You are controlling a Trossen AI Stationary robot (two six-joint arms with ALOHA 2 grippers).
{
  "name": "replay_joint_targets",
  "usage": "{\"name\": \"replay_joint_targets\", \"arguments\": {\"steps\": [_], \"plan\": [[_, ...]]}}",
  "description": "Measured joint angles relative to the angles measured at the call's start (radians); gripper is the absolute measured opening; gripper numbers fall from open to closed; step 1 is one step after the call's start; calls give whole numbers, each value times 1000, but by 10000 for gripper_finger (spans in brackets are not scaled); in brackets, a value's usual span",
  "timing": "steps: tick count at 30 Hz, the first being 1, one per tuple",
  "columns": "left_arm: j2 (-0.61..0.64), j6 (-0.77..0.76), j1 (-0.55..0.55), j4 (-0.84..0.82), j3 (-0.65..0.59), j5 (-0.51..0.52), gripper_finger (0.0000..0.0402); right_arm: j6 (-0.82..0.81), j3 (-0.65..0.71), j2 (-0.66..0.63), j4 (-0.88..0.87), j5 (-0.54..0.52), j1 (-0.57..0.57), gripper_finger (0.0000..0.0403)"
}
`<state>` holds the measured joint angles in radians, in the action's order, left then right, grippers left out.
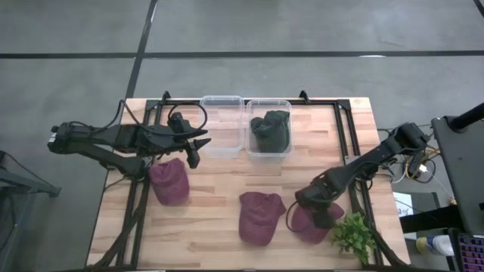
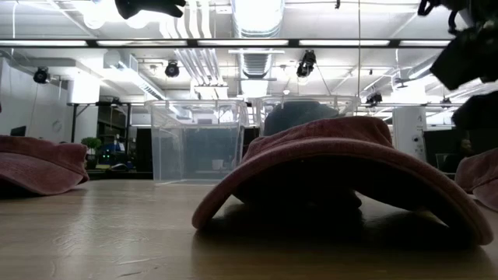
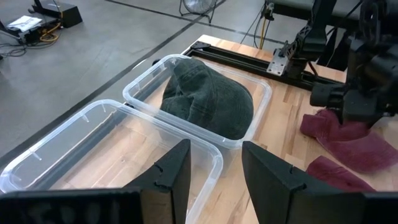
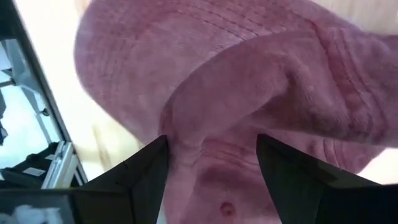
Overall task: Pick & Place hat
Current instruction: Put the right red cap into the left transparent bin
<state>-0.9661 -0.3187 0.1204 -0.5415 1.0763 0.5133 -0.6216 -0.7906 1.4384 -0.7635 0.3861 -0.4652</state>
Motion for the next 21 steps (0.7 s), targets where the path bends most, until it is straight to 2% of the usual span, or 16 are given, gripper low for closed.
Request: {"name": "replay_joint_targets", "arguments": {"steps": [6, 10, 15, 21], "plan": [[0, 0, 0, 0, 0, 0, 138, -1, -2, 104, 5, -15, 0, 237], [0, -4, 0, 0, 0, 0, 138, 0, -4, 176, 8, -5, 0, 224], [0, -18, 0, 0, 0, 0, 138, 1, -7, 219, 15, 1, 0, 176], [0, -23, 0, 1, 0, 0, 138, 6, -8, 195, 24, -13, 0, 90]]}}
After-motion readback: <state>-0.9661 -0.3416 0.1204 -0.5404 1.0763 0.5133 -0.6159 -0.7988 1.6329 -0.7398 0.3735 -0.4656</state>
